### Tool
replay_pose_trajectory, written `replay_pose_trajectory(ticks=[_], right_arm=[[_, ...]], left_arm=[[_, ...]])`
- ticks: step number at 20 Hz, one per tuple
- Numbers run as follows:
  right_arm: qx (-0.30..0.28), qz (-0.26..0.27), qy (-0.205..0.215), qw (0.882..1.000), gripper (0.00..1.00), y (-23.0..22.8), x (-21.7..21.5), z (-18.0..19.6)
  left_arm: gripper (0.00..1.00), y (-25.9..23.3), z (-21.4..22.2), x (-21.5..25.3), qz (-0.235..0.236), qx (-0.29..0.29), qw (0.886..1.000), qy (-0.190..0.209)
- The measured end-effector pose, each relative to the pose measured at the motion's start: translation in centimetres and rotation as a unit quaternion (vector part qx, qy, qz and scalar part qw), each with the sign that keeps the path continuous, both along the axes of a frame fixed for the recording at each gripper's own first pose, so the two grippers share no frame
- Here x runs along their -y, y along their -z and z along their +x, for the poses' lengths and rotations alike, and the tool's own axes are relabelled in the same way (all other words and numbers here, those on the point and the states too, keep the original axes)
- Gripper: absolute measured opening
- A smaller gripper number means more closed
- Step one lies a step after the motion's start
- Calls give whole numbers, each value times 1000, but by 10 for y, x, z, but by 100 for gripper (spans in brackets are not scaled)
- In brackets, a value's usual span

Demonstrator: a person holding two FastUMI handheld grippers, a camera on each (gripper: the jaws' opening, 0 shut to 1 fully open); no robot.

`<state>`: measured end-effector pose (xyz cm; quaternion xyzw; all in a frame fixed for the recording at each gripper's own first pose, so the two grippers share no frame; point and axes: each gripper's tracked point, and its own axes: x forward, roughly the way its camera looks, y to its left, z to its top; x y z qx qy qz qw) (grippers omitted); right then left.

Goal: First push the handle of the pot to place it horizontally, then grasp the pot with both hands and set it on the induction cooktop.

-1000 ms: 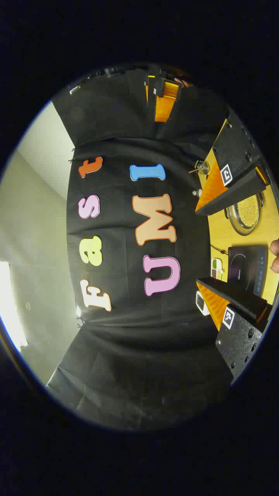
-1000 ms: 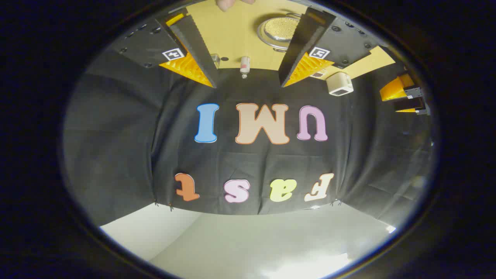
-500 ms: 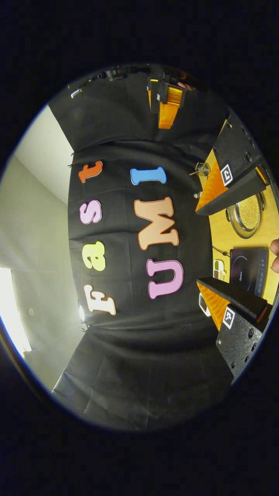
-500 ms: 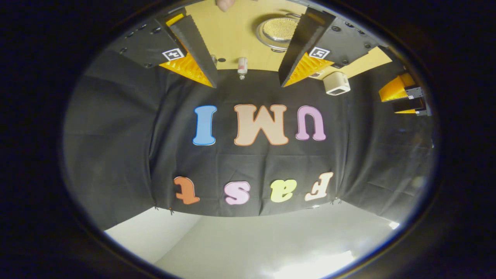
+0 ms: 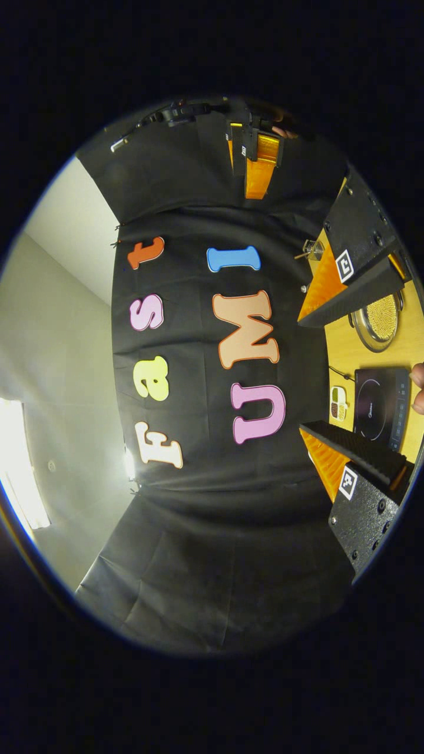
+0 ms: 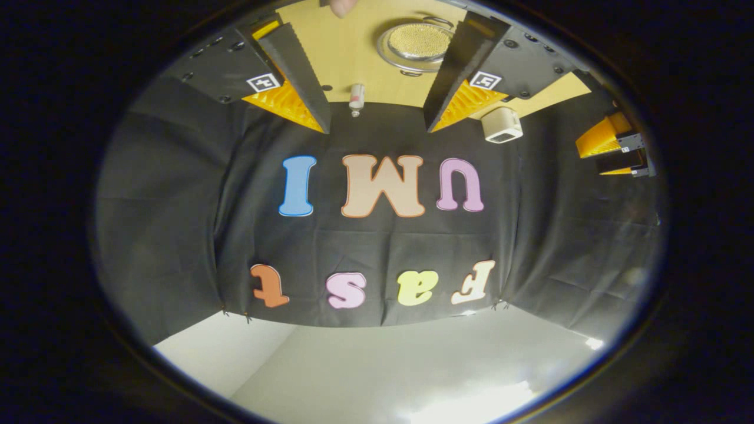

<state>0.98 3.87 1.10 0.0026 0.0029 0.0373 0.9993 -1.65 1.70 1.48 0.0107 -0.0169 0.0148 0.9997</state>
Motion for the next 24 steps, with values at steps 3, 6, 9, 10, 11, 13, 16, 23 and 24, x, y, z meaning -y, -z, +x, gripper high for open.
replay_pose_trajectory(ticks=[3, 6, 9, 10, 11, 13, 16, 23, 24], right_arm=[[-13, -2, -5, 1000, 97, 9, -21, -1], [-21, -15, 0, 1000, 90, 16, -37, -1], [-28, -32, 7, 999, 69, 24, -50, -1], [-34, -38, 12, 999, 57, 27, -51, 0], [-35, -42, 15, 998, 45, 30, -52, 2], [-44, -46, 14, 998, 19, 39, -54, 7], [-89, -30, -51, 994, 7, 66, -81, 17], [-140, 19, -132, 981, 0, 111, -80, 59], [-149, 26, -148, 977, 4, 122, -82, 61]], left_arm=[[96, 3, -4, -12, 5, 1, 1000, 4], [99, 5, -3, -22, -4, 3, 1000, 13], [97, 12, 4, -27, -17, 8, 1000, 25], [99, 19, 6, -29, -21, -3, 999, 25], [97, 24, 5, -32, -25, -6, 999, 25], [97, 23, 10, -39, -28, -6, 999, 17], [99, 29, 20, -44, -21, -12, 1000, -1], [97, 40, 58, -30, -18, -34, 999, -34], [97, 40, 61, -29, -22, -35, 998, -41]])
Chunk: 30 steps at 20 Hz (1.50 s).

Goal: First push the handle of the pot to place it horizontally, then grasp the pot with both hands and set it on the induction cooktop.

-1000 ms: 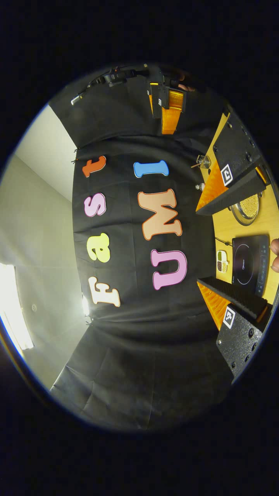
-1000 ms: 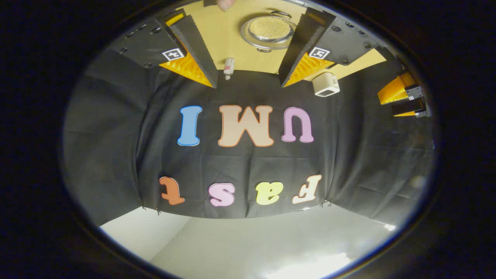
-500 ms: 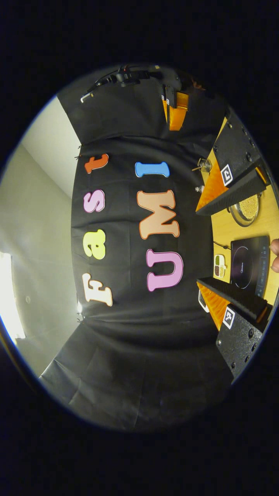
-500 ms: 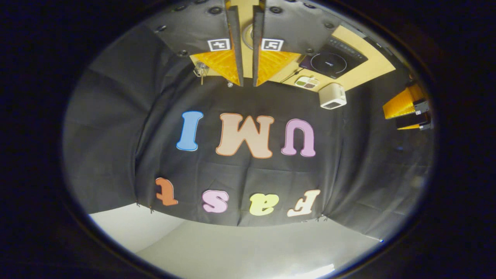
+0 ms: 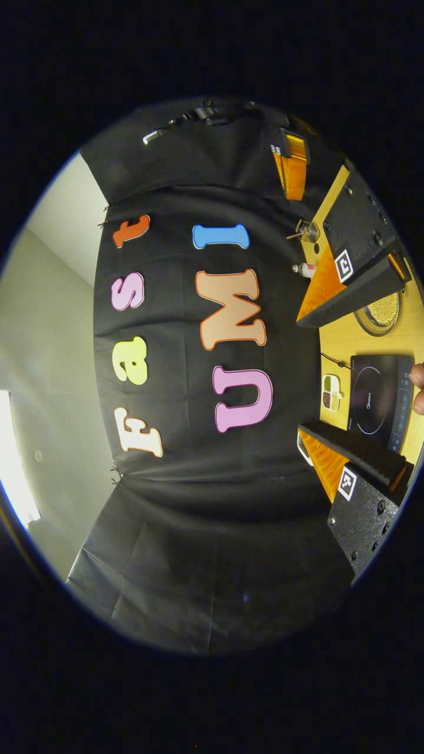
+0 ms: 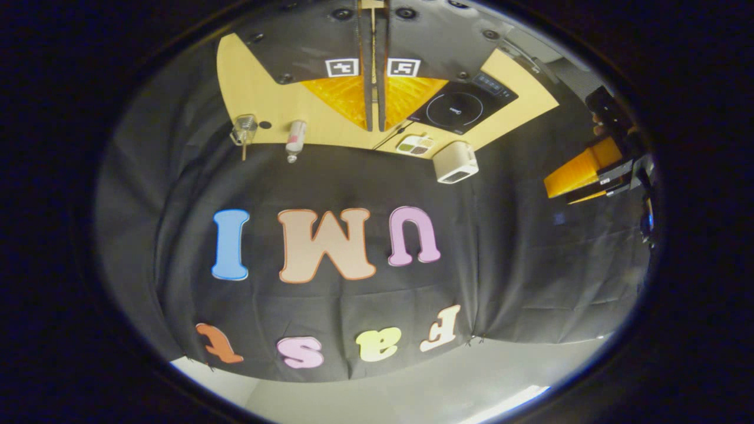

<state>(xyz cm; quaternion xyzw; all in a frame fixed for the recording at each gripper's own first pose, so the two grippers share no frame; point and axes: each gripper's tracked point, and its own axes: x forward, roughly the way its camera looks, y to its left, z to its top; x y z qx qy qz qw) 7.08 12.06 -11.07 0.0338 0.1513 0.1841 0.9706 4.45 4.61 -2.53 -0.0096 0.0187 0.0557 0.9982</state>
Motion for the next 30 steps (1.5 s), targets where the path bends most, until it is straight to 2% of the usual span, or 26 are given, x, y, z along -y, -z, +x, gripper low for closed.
replay_pose_trajectory(ticks=[1, 3, 6, 7, 9, 10, 11, 13, 16, 17, 18, 20, 21, 22, 23, 24, 27, 30], right_arm=[[-15, 9, -12, 1000, 0, 12, -3, 4], [-49, 28, -20, 998, 0, 35, -3, 9], [-96, 32, -4, 995, 0, 67, 3, 18], [-109, 34, 3, 994, 0, 76, 1, 20], [-125, 17, 16, 992, 2, 92, -3, 26], [-142, 10, 12, 990, 0, 104, -12, 23], [-153, 5, 4, 988, 3, 114, -24, 21], [-182, -24, 4, 983, 0, 139, -36, 15], [-226, -15, 31, 973, 2, 170, -54, 2], [-238, -16, 43, 970, 3, 177, -59, -2], [-248, -19, 55, 967, 0, 186, -61, -7], [-273, -28, 67, 959, 3, 206, -69, -17], [-290, -33, 64, 954, 0, 215, -73, -26], [-303, -43, 62, 950, 0, 226, -78, -35], [-312, -52, 61, 947, 3, 234, -79, -40], [-321, -60, 64, 943, 0, 241, -81, -44], [-333, -73, 66, 938, 3, 257, -91, -50], [-349, -80, 56, 932, 3, 275, -103, -58]], left_arm=[[97, 2, 4, 2, 1, -4, 1000, -8], [99, 11, 6, 3, 5, -16, 1000, -17], [97, 22, 15, 0, 6, -28, 1000, -12], [99, 25, 19, -3, 5, -28, 1000, -7], [97, 31, 33, -14, 3, -30, 1000, 0], [99, 38, 38, -20, 2, -36, 999, 5], [98, 38, 44, -25, -2, -27, 1000, 12], [97, 49, 53, -38, -3, -34, 999, 26], [100, 69, 63, -47, -19, -41, 997, 58], [97, 76, 67, -50, -25, -43, 996, 70], [99, 83, 71, -50, -31, -42, 995, 82], [98, 95, 79, -54, -40, -44, 993, 102], [97, 103, 80, -58, -40, -52, 992, 108], [99, 106, 80, -63, -42, -53, 992, 110], [97, 107, 81, -66, -46, -53, 991, 111], [99, 112, 81, -69, -51, -59, 991, 112], [96, 126, 80, -72, -70, -70, 987, 125], [96, 130, 80, -91, -70, -71, 989, 113]])
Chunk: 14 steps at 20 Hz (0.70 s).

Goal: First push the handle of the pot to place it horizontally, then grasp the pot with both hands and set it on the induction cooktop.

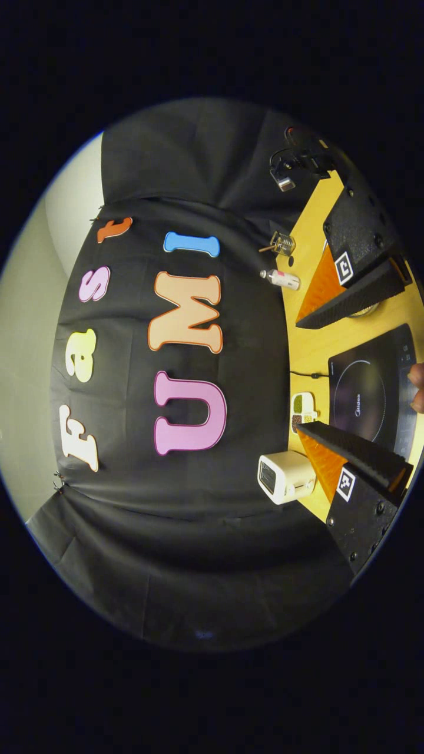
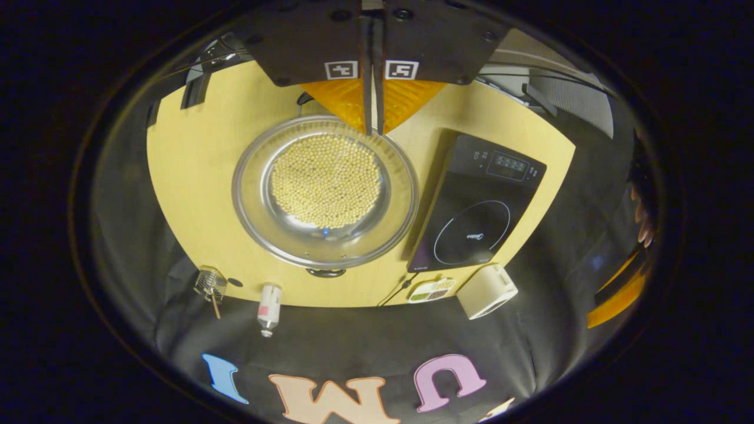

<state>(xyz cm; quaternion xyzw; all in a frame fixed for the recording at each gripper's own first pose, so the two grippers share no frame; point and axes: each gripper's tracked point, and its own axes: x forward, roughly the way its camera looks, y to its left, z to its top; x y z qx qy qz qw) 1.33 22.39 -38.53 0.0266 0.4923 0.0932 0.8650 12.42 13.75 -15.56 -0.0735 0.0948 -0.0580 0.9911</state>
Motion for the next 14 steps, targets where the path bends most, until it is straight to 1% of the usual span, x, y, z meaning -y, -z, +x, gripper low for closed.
replay_pose_trajectory(ticks=[2, 5, 8, 9, 10, 12, 14], right_arm=[[-17, -5, 0, 1000, 3, 16, -4, -4], [-38, -14, -1, 999, 3, 33, -6, -9], [-59, -27, -5, 998, 3, 50, -3, -15], [-64, -22, -3, 998, 0, 55, -3, -17], [-73, -16, 3, 997, 3, 59, -5, -17], [-78, -23, 12, 997, 3, 63, 1, -19], [-80, -35, 12, 996, 3, 63, 12, -21]], left_arm=[[96, 4, -1, -4, -9, -4, 1000, -7], [96, 11, -4, -16, -3, -9, 1000, -18], [96, 18, -7, -26, -10, -16, 999, -29], [96, 20, -8, -29, -11, -20, 999, -32], [96, 20, -9, -31, -10, -20, 999, -35], [96, 20, -8, -35, -8, -19, 999, -38], [96, 18, -9, -34, -8, -15, 999, -37]])
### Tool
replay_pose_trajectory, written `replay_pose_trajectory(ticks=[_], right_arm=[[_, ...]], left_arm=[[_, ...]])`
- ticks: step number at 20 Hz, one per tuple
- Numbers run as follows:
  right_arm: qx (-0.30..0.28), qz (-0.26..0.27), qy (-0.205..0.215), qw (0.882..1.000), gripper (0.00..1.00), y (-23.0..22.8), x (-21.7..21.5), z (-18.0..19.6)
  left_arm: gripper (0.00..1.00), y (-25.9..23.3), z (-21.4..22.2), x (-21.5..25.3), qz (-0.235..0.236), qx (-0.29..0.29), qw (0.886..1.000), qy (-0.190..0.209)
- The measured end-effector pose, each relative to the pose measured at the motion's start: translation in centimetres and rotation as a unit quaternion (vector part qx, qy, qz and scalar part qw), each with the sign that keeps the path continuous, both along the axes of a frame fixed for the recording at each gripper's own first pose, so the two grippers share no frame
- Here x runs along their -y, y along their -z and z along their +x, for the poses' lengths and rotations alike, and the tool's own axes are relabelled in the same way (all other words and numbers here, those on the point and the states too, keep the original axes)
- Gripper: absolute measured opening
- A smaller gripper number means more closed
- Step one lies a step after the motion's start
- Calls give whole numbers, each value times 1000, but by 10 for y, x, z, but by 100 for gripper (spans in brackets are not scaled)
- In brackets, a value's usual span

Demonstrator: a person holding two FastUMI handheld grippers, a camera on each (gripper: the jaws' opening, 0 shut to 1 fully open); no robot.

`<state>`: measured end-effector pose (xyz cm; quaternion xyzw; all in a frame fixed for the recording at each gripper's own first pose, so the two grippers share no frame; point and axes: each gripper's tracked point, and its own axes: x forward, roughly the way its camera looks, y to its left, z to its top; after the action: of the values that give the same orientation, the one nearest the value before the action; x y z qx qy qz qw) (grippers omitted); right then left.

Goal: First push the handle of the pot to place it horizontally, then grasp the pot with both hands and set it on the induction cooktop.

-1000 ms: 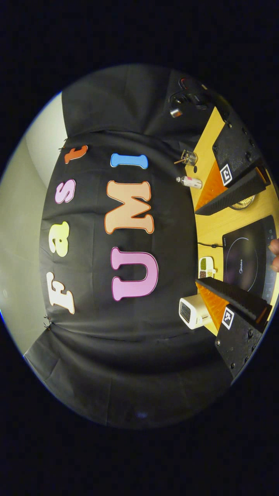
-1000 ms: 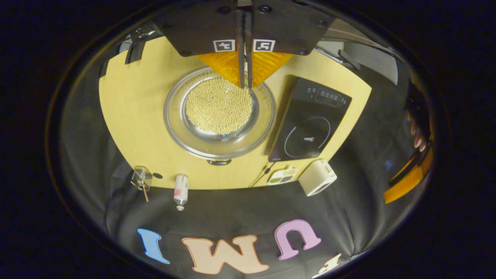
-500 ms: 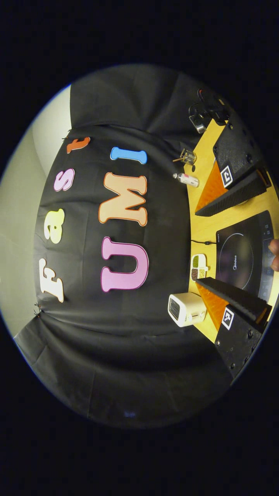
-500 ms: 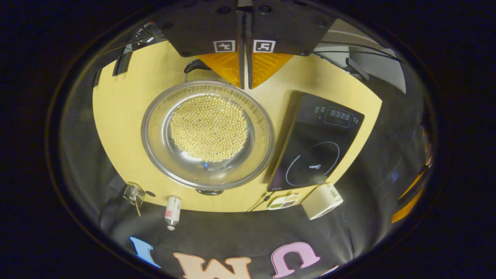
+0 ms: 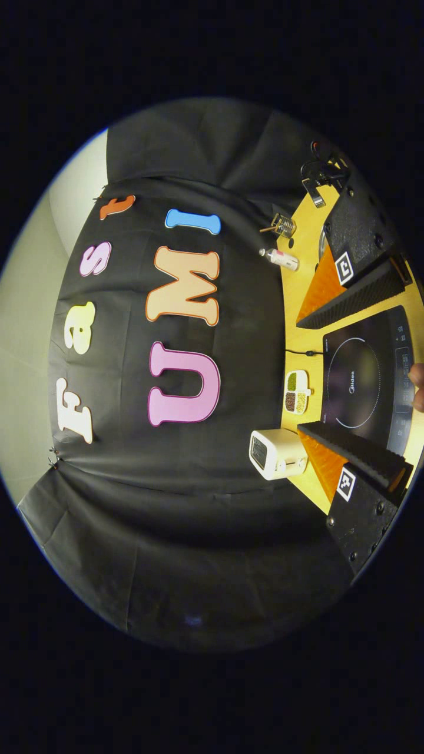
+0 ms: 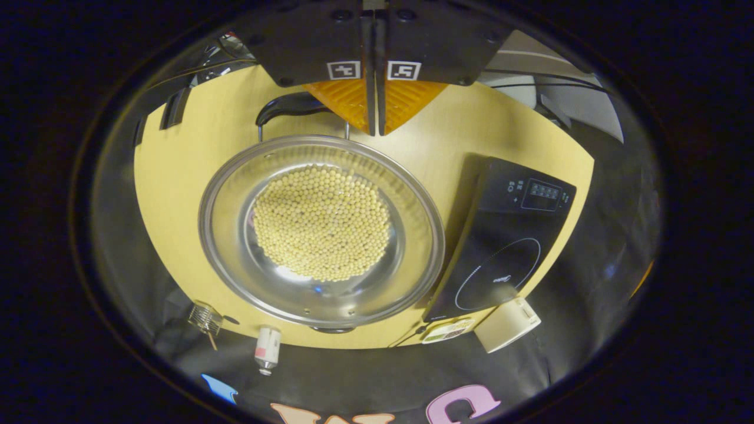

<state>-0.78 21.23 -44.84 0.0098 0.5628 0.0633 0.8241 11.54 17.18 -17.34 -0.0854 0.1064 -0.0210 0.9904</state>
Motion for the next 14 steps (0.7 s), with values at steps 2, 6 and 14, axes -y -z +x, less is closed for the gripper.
replay_pose_trajectory(ticks=[2, 6, 14], right_arm=[[-1, -5, 12, 1000, 3, 1, 11, -1], [-4, -13, 35, 999, 0, 1, 32, 0], [-7, -13, 85, 996, 3, 3, 81, 10]], left_arm=[[96, 2, -1, 4, -3, -1, 1000, 4], [96, 0, 0, 8, -9, 1, 1000, 6], [96, -8, -10, 17, -3, 7, 1000, 5]])
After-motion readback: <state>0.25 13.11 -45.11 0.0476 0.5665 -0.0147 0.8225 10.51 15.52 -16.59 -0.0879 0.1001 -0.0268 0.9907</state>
